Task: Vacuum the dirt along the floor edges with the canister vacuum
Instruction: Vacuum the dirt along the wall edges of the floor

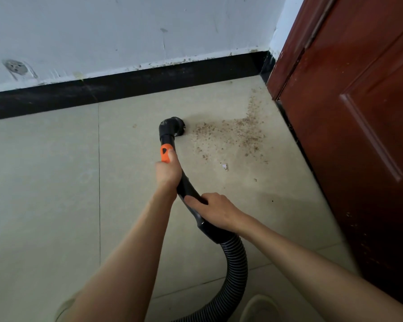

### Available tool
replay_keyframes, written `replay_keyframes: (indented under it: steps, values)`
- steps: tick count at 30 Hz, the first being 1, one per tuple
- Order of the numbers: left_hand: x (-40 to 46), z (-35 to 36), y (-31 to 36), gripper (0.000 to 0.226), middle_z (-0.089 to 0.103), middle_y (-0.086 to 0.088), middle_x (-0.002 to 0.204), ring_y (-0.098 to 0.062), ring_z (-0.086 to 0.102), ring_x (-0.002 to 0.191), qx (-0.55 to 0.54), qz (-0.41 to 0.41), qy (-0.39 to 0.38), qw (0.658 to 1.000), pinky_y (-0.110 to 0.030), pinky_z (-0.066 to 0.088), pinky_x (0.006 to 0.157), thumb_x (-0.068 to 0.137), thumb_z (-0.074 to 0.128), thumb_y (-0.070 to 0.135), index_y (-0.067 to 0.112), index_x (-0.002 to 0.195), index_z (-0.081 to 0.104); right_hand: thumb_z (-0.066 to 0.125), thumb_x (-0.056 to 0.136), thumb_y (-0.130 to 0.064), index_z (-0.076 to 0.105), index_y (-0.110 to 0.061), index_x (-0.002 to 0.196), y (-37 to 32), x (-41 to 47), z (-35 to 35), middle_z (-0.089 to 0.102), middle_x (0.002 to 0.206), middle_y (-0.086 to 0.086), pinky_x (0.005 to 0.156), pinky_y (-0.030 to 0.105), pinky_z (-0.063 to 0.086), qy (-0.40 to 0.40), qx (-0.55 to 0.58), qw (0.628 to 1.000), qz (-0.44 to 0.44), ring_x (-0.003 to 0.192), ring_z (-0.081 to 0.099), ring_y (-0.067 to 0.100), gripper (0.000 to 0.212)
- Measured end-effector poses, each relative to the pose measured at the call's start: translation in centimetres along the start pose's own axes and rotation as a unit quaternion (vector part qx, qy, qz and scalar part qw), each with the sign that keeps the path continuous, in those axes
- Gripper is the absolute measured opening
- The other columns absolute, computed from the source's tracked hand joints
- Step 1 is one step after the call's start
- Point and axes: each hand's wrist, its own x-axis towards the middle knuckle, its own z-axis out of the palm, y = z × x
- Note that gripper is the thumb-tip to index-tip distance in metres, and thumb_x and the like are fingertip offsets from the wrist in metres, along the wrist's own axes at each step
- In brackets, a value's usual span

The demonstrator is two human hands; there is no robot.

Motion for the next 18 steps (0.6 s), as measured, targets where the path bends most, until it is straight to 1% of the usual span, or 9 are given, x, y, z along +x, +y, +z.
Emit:
replay_keyframes:
  steps: [3,4,6,8,9,13,15,17,18]
  values:
    - [-0.3,0.9,0.5,0.053,0.059,-0.017,0.095,-0.036,0.065,0.092,0.029,0.000,-0.032,0.999,-0.043,0.054,0.079,0.093,0.035,0.055,0.003,0.100,0.048,0.039,0.090,-0.068,0.047,-0.020,0.068,0.5,-0.3,0.0,0.056,0.065,-0.004,0.054,0.028,0.038,0.046,0.026,0.999,0.002,0.059,0.055,0.014,0.053]
    - [-0.5,1.3,0.8,0.052,0.059,-0.018,0.096,-0.037,0.064,0.094,0.040,0.004,-0.042,0.998,-0.045,0.054,0.084,0.094,0.035,0.054,0.003,0.100,0.048,0.038,0.089,-0.068,0.048,-0.021,0.067,0.6,-0.4,-0.2,0.057,0.064,-0.004,0.055,0.028,0.039,0.056,0.033,0.998,0.005,0.059,0.057,0.014,0.053]
    - [-0.6,2.4,1.5,0.048,0.059,-0.018,0.094,-0.038,0.064,0.095,0.058,0.020,-0.058,0.996,-0.048,0.053,0.087,0.094,0.035,0.051,0.005,0.089,0.049,0.041,0.088,-0.067,0.049,-0.022,0.064,0.9,-0.5,-0.8,0.058,0.062,-0.005,0.054,0.027,0.040,0.072,0.057,0.996,0.012,0.057,0.058,0.013,0.052]
    - [-0.8,3.6,2.1,0.045,0.061,-0.018,0.091,-0.037,0.065,0.090,0.080,0.036,-0.066,0.994,-0.046,0.053,0.084,0.093,0.036,0.048,0.006,0.082,0.049,0.044,0.088,-0.066,0.047,-0.022,0.059,1.5,-0.6,-1.4,0.056,0.059,-0.005,0.053,0.025,0.039,0.096,0.085,0.992,0.021,0.054,0.056,0.011,0.052]
    - [-0.9,4.3,2.3,0.046,0.061,-0.018,0.090,-0.036,0.065,0.087,0.089,0.044,-0.071,0.993,-0.044,0.053,0.082,0.093,0.037,0.047,0.005,0.082,0.050,0.045,0.088,-0.065,0.046,-0.022,0.058,1.8,-0.7,-1.6,0.055,0.058,-0.005,0.053,0.025,0.038,0.109,0.096,0.989,0.026,0.053,0.055,0.011,0.053]
    - [-1.4,7.1,2.6,0.051,0.060,-0.014,0.086,-0.034,0.064,0.085,0.135,0.072,-0.103,0.983,-0.040,0.053,0.076,0.095,0.037,0.047,0.000,0.103,0.053,0.047,0.086,-0.066,0.056,-0.017,0.065,3.5,-0.8,-2.0,0.064,0.065,-0.001,0.060,0.028,0.047,0.152,0.145,0.976,0.052,0.065,0.066,0.017,0.055]
    - [-1.6,8.4,2.9,0.057,0.062,-0.017,0.099,-0.033,0.062,0.092,0.168,0.083,-0.110,0.976,-0.038,0.050,0.076,0.094,0.036,0.049,-0.003,0.114,0.053,0.048,0.088,-0.065,0.054,-0.016,0.065,4.3,-0.8,-2.4,0.066,0.068,0.004,0.065,0.032,0.050,0.166,0.173,0.969,0.061,0.071,0.068,0.023,0.054]
    - [-1.6,9.7,3.3,0.062,0.060,-0.020,0.114,-0.033,0.060,0.098,0.208,0.097,-0.114,0.967,-0.035,0.050,0.078,0.094,0.034,0.050,-0.004,0.121,0.051,0.047,0.089,-0.064,0.054,-0.015,0.067,4.8,-0.7,-2.9,0.064,0.070,0.005,0.064,0.031,0.047,0.178,0.183,0.965,0.063,0.071,0.066,0.023,0.055]
    - [-1.6,10.2,3.6,0.063,0.060,-0.020,0.114,-0.031,0.059,0.093,0.231,0.107,-0.117,0.960,-0.033,0.049,0.071,0.095,0.034,0.050,-0.004,0.122,0.051,0.047,0.090,-0.063,0.055,-0.014,0.068,4.9,-0.6,-3.1,0.063,0.070,0.004,0.062,0.029,0.044,0.186,0.185,0.963,0.064,0.068,0.063,0.020,0.055]
